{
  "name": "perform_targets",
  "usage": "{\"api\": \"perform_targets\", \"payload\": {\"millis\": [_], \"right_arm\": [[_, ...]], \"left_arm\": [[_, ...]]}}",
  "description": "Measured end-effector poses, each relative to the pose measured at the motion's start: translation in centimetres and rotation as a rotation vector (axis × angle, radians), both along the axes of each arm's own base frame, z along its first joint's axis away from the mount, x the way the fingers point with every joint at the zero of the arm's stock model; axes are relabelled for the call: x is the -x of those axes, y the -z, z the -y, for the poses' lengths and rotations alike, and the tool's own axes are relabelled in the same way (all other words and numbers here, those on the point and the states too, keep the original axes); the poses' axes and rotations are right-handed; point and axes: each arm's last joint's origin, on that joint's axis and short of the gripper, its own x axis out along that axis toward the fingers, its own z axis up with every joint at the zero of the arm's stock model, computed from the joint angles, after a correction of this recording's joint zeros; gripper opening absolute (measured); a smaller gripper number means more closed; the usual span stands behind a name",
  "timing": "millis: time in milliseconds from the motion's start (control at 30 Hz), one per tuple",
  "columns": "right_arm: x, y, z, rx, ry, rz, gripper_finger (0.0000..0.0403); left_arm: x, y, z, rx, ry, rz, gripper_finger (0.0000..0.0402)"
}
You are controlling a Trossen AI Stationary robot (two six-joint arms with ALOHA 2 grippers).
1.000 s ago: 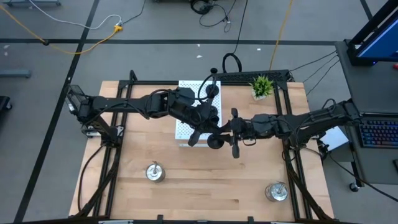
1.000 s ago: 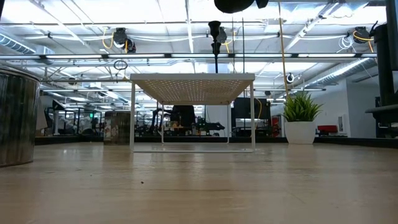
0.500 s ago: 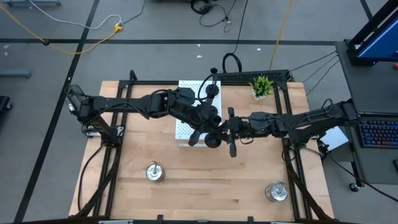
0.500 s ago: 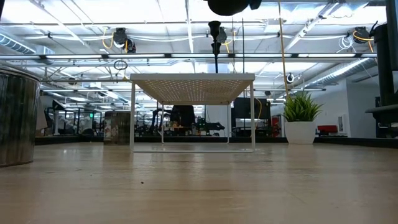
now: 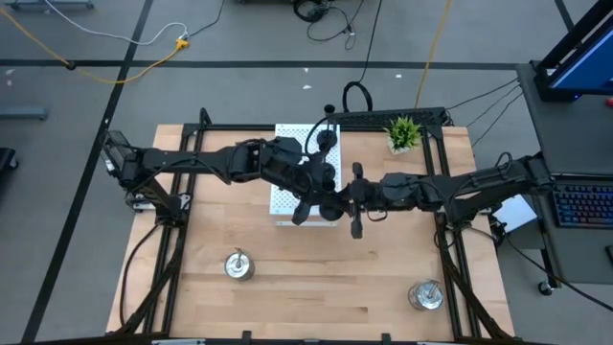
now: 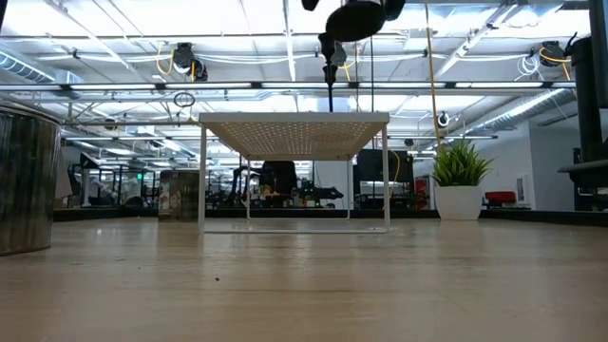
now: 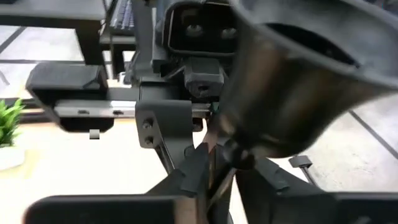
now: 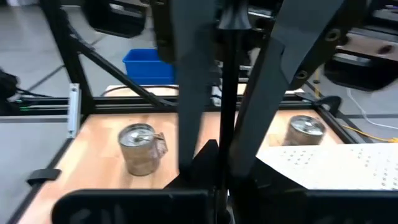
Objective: Pick & Place candle stick holders
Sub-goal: Put the black candle holder on the shelf aligned with the other black candle holders
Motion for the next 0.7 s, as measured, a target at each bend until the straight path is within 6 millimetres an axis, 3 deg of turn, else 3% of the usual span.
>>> {"api": "perform_targets", "payload": {"millis": [400, 700], "right_arm": [[0.1, 0.4, 0.3, 0.005, 0.055, -0.038, 0.0007], [0.3, 0.4, 0.4, 0.004, 0.093, -0.031, 0.0007]], "left_arm": [[1.8, 0.2, -0.2, 0.013, -0.102, -0.16, 0.0217], [4.8, 0.6, -0.4, -0.03, -0.197, -0.384, 0.0263]]}}
